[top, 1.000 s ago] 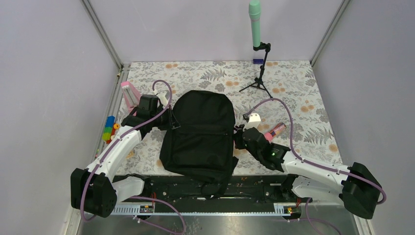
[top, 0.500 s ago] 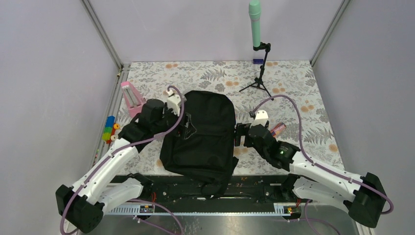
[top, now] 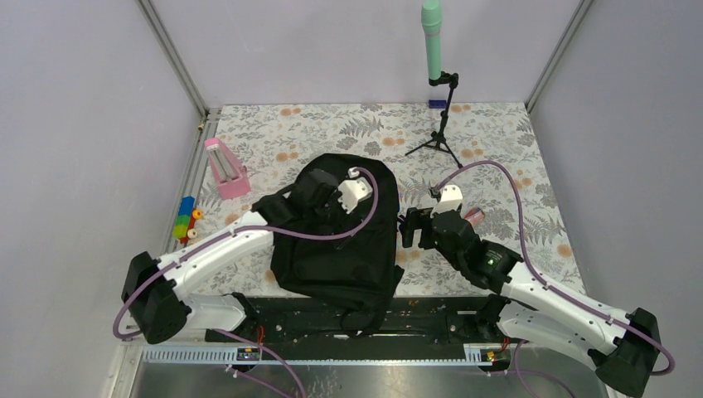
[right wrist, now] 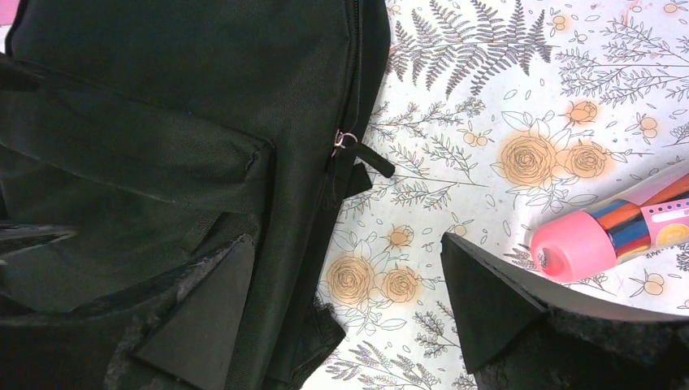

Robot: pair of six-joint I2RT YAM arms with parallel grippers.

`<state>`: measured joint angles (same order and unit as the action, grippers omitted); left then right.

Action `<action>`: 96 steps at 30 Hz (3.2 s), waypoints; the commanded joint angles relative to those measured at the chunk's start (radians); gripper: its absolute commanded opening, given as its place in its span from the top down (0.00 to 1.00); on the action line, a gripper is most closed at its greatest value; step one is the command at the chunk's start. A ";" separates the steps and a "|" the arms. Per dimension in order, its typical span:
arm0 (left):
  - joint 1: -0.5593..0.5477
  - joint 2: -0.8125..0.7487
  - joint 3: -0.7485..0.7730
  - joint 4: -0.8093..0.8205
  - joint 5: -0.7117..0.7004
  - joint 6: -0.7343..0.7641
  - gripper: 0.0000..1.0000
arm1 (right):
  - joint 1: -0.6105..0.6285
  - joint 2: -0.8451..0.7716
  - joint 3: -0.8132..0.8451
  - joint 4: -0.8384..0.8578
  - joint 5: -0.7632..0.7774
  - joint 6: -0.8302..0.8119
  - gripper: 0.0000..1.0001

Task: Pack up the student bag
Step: Adjust the student bag at the center of the board.

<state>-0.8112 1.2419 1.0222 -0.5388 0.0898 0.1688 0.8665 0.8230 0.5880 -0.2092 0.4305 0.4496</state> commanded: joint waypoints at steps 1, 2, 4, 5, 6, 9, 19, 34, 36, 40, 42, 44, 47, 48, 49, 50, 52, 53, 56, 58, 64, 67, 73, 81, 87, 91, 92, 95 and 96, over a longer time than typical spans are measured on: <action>-0.015 0.048 0.056 0.004 -0.086 0.059 0.01 | -0.006 -0.032 0.007 -0.006 -0.024 0.015 0.09; -0.016 0.059 0.058 0.002 -0.111 0.057 0.01 | -0.007 -0.038 0.002 -0.006 -0.024 0.016 0.09; -0.017 0.085 0.075 -0.013 -0.168 0.047 0.01 | -0.007 -0.047 -0.008 -0.006 -0.025 0.014 0.09; -0.016 0.098 0.089 -0.023 -0.197 0.041 0.02 | -0.007 -0.051 -0.011 -0.006 -0.027 0.010 0.09; -0.015 0.107 0.099 -0.030 -0.213 0.033 0.04 | -0.007 -0.056 -0.016 -0.006 -0.029 0.010 0.10; -0.015 0.127 0.123 -0.035 -0.227 0.015 0.15 | -0.007 -0.074 -0.027 -0.007 -0.038 0.007 0.10; 0.008 0.136 0.141 -0.027 -0.256 -0.038 0.50 | -0.006 -0.082 -0.023 0.052 -0.209 -0.087 0.19; 0.038 0.199 0.110 -0.049 -0.206 -0.058 0.86 | 0.034 0.180 0.036 0.517 -0.609 -0.234 0.25; 0.055 0.199 0.121 -0.053 -0.167 -0.066 1.00 | 0.043 0.234 0.056 0.568 -0.646 -0.258 0.24; 0.117 0.175 0.133 -0.052 -0.019 -0.078 1.00 | 0.043 0.330 0.107 0.610 -0.695 -0.301 0.23; 0.152 0.167 0.137 -0.055 0.068 -0.087 1.00 | 0.043 0.376 0.121 0.628 -0.701 -0.323 0.22; 0.185 0.173 0.150 -0.067 0.152 -0.094 1.00 | 0.043 0.417 0.121 0.657 -0.702 -0.351 0.21; 0.226 0.191 0.178 -0.090 0.265 -0.106 1.00 | 0.043 0.480 0.130 0.682 -0.694 -0.386 0.20; 0.239 0.196 0.185 -0.096 0.297 -0.109 1.00 | 0.043 0.497 0.131 0.692 -0.694 -0.393 0.20; 0.251 0.200 0.189 -0.100 0.332 -0.111 1.00 | 0.043 0.513 0.131 0.707 -0.694 -0.395 0.20; 0.263 0.200 0.191 -0.100 0.354 -0.113 1.00 | 0.044 0.529 0.128 0.727 -0.695 -0.397 0.20; 0.279 0.200 0.190 -0.101 0.387 -0.116 1.00 | 0.043 0.555 0.130 0.758 -0.700 -0.408 0.20; 0.285 0.200 0.190 -0.101 0.398 -0.119 1.00 | 0.043 0.567 0.138 0.761 -0.695 -0.413 0.20; 0.295 0.203 0.190 -0.104 0.422 -0.122 1.00 | 0.043 0.607 0.159 0.757 -0.669 -0.442 0.20; 0.297 0.206 0.191 -0.105 0.423 -0.123 1.00 | 0.043 0.636 0.176 0.746 -0.644 -0.491 0.20; 0.301 0.211 0.194 -0.106 0.422 -0.126 1.00 | 0.043 0.720 0.231 0.705 -0.595 -0.554 0.20; 0.303 0.212 0.194 -0.105 0.422 -0.127 1.00 | 0.043 0.753 0.245 0.708 -0.606 -0.555 0.20; 0.308 0.212 0.196 -0.105 0.418 -0.130 1.00 | 0.043 0.822 0.295 0.684 -0.677 -0.537 0.25; 0.323 0.212 0.195 -0.106 0.366 -0.138 1.00 | 0.043 0.814 0.296 0.682 -0.690 -0.526 0.75; 0.340 0.218 0.191 -0.098 0.279 -0.158 1.00 | 0.043 0.730 0.240 0.697 -0.689 -0.498 1.00; 0.340 0.223 0.188 -0.097 0.231 -0.162 1.00 | 0.046 0.628 0.198 0.701 -0.716 -0.465 1.00; 0.340 0.225 0.188 -0.096 0.223 -0.163 1.00 | 0.047 0.603 0.188 0.699 -0.724 -0.458 1.00; 0.340 0.238 0.189 -0.096 0.208 -0.165 1.00 | 0.058 0.540 0.173 0.685 -0.743 -0.456 1.00; 0.340 0.241 0.190 -0.096 0.207 -0.166 1.00 | 0.063 0.525 0.175 0.676 -0.750 -0.456 1.00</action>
<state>-0.4854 1.4658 1.1721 -0.6334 0.3847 0.0025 0.9127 1.4475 0.7727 0.4606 -0.2733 -0.0242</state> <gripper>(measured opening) 0.005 0.024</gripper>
